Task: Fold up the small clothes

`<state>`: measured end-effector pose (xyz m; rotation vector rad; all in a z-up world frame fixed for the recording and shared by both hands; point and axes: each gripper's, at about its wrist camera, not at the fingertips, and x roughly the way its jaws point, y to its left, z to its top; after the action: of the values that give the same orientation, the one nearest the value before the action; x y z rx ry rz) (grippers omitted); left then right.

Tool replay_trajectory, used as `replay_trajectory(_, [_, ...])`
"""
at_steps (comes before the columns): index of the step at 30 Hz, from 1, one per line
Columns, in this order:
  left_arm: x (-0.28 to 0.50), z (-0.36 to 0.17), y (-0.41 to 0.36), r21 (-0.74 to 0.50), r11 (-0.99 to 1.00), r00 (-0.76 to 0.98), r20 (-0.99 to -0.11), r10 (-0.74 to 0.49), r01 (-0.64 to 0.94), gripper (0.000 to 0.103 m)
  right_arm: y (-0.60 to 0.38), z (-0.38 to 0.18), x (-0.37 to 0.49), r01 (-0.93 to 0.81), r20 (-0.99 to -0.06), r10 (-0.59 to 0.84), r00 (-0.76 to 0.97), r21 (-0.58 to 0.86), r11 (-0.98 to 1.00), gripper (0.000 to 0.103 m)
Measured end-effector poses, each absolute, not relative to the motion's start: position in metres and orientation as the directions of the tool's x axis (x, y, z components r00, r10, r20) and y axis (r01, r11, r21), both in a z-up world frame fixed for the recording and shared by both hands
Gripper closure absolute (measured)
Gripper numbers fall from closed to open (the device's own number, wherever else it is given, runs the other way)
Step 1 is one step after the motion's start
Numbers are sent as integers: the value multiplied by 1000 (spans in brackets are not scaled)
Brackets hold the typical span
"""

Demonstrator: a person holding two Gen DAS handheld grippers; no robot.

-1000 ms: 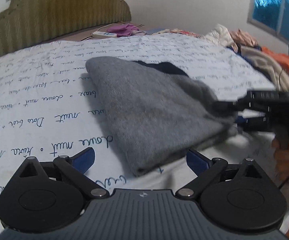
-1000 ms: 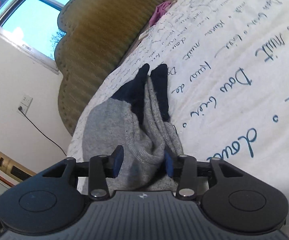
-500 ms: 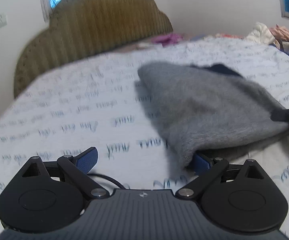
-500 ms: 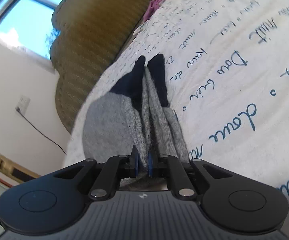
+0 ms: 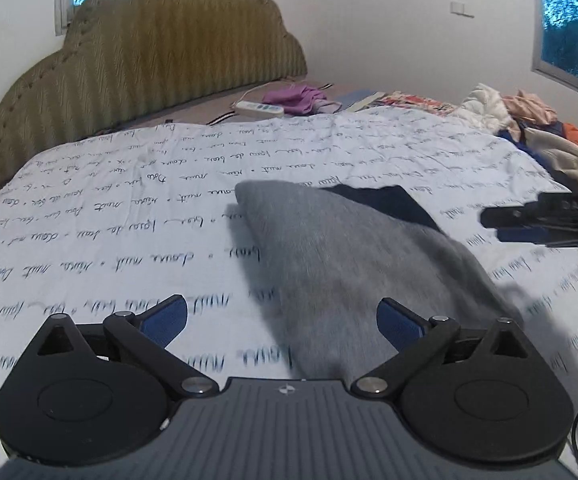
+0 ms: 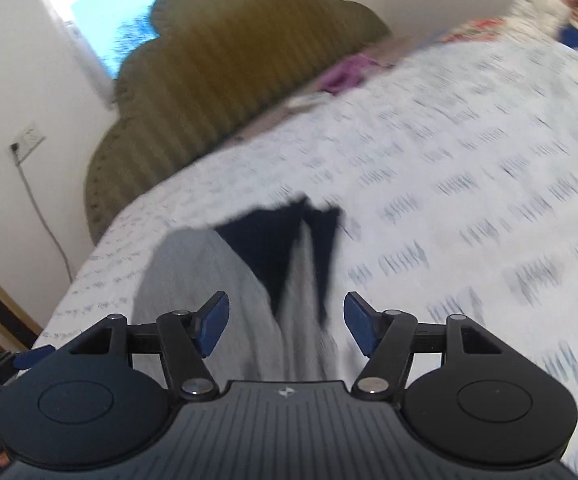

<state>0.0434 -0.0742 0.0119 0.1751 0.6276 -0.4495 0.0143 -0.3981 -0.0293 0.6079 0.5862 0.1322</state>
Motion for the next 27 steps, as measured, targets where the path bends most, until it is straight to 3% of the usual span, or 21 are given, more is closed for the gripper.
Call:
replay_trajectory(7, [79, 2, -113, 41, 876, 698, -623, -354, 480, 1, -416, -61, 104, 86, -507, 368, 779, 668, 739, 40])
replay_trajectory(8, [79, -3, -117, 38, 863, 681, -632, -370, 504, 1, -413, -65, 111, 76, -513, 382, 768, 666, 742, 57])
replay_trajectory(9, [79, -8, -122, 42, 851, 667, -642, -378, 523, 1, -410, -68, 116, 72, -529, 385, 756, 652, 755, 93])
replay_trajectory(12, [72, -24, -131, 71, 822, 640, -666, -383, 565, 1, -402, -67, 116, 92, -585, 279, 761, 524, 847, 95])
replay_trajectory(16, [79, -26, -127, 53, 833, 646, -660, -384, 551, 1, -407, -69, 112, 98, -584, 299, 755, 551, 829, 94])
replay_trajectory(17, [84, -23, -124, 27, 841, 645, -655, -393, 540, 1, -408, -66, 108, 103, -580, 294, 760, 554, 826, 87])
replay_trajectory(19, [97, -15, -115, -38, 857, 641, -647, -413, 514, 1, -411, -60, 100, 105, -568, 274, 776, 544, 832, 64])
replay_trajectory(20, [104, -13, -111, -73, 861, 636, -643, -427, 504, 1, -413, -58, 98, 108, -564, 263, 783, 539, 835, 36])
replay_trajectory(21, [112, -11, -108, -109, 863, 629, -641, -440, 494, 1, -416, -58, 96, 105, -561, 267, 784, 543, 833, 18])
replay_trajectory(27, [156, -20, -93, -313, 849, 536, -669, -516, 427, 1, -424, -80, 109, 85, -562, 403, 722, 650, 755, 18])
